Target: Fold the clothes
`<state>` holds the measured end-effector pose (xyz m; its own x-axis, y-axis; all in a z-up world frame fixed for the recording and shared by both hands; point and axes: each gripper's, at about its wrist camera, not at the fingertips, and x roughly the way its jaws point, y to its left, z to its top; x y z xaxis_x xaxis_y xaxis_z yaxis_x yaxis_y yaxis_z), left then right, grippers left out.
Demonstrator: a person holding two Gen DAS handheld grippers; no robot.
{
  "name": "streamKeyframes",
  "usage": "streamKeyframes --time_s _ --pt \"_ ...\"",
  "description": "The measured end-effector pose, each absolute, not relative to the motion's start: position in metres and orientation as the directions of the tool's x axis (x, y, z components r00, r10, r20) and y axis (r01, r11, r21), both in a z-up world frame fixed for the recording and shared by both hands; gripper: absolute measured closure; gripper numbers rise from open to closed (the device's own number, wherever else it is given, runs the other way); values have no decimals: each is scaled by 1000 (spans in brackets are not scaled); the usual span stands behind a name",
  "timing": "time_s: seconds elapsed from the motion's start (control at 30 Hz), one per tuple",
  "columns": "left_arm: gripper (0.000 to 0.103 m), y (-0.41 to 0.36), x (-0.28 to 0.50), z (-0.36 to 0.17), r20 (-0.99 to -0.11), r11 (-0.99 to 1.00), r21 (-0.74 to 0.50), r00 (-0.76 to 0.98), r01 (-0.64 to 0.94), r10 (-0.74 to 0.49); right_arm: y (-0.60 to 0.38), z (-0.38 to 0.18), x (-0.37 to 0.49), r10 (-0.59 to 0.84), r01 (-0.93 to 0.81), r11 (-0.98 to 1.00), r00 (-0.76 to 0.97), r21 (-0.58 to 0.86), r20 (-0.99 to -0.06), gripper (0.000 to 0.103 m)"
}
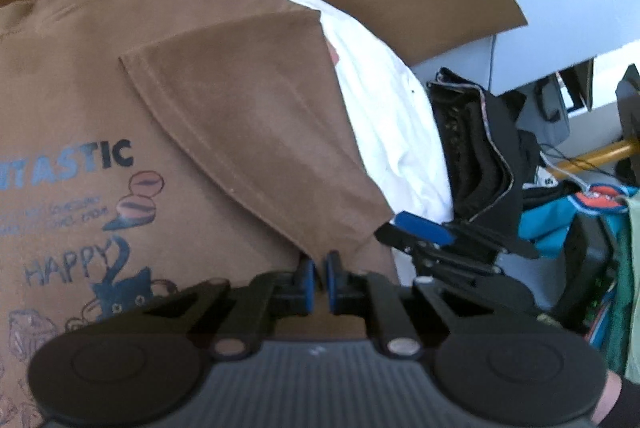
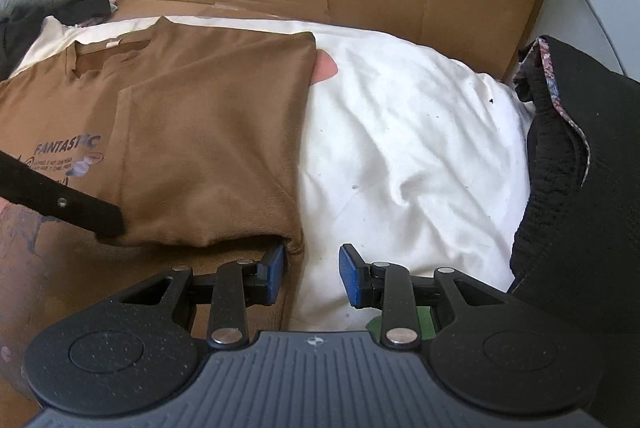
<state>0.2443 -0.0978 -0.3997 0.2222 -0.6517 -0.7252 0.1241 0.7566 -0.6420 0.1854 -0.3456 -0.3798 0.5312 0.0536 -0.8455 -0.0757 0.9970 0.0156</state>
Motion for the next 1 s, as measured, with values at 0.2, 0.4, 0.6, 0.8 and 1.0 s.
streamKeyframes --time_s 0.2,0.4,0.6,0.8,1.0 --pt "102 -91 247 -411 -779 808 -581 225 93 -586 -348 -379 184 45 -72 997 520 8 -853 66" --pt "100 -77 250 -405 -802 831 -544 221 111 -555 -352 -375 181 39 -53 998 502 15 -864 66" --pt "80 -55 271 -388 -800 856 -506 312 107 -512 -353 -354 181 83 -71 996 533 54 -842 66" --pt "56 -43 297 -385 -802 895 -438 414 84 -431 -345 -351 191 112 -99 993 549 69 -829 77" --pt "56 -45 310 -387 -793 915 -386 462 120 -396 -343 -355 198 125 -101 991 545 82 -829 81"
